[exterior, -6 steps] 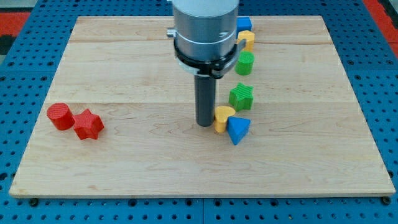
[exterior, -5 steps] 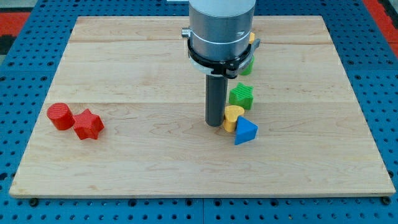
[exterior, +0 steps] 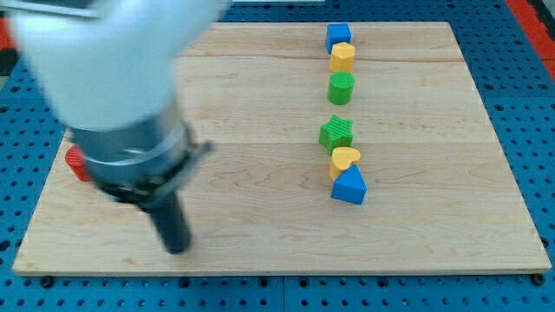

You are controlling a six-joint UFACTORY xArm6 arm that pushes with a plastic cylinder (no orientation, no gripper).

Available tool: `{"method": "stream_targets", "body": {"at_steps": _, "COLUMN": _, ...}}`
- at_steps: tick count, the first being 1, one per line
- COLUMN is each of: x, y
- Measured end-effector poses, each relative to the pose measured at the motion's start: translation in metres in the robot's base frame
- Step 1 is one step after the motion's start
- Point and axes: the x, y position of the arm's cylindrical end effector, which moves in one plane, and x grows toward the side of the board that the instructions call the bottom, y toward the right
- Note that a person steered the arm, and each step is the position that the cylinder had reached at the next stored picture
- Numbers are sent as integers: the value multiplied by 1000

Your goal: Move the red star towards the center of the board

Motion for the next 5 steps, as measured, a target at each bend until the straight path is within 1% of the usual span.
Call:
{"method": "stream_targets", "body": {"at_steps": 1, "x": -46, "y": -56}}
{"method": "stream_targets", "body": {"at_steps": 2, "x": -58, "y": -101}}
{"method": "stream_targets", "body": {"at_steps": 3, "x": -76, "y": -76}}
{"method": "stream_targets", "body": {"at_steps": 4, "x": -84, "y": -42}}
{"method": "stream_targets", "body": {"at_steps": 5, "x": -102, "y": -25}}
